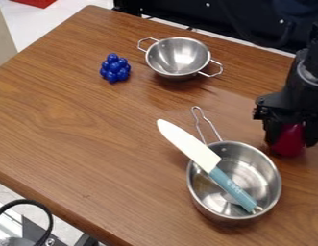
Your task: Move the red object to the middle of the table
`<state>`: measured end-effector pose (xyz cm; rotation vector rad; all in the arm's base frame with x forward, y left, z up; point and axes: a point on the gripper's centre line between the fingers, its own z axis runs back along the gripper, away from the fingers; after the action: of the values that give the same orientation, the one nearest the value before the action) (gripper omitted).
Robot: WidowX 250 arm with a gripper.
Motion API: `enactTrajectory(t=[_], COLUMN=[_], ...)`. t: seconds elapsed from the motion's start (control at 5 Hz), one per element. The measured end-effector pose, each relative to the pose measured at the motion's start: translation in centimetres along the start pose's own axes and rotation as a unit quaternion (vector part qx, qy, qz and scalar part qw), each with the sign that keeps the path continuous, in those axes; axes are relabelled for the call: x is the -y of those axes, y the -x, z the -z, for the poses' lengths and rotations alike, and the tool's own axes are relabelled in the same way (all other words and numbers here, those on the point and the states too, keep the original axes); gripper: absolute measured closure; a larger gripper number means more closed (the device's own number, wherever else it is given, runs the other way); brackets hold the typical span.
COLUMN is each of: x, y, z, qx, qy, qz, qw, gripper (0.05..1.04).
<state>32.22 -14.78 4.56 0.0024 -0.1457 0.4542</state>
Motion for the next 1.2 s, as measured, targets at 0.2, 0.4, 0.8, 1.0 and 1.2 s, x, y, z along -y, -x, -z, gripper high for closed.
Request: enactTrajectory(t=[0.2,0.4,0.8,1.0,1.2], x=[-0.7,-1.9,-7.2,-11.6,-15.5], y=[-1.5,-2.5,-2.9,-2.8,-2.4], z=[-1.7,-3.6,-7.4,-8.0,-7.3], qx=[0.017,0.028,0.035,0.034,0.027], qy=[0.015,0.033,0.062,0.054,0.050], qz=[-0.015,-0.026,-0.033,-0.038,-0.038], qw=[0.9996,0.9987,0.9969,0.9972,0.9977], gripper=[0.364,0.364,0.364,0.364,0.364])
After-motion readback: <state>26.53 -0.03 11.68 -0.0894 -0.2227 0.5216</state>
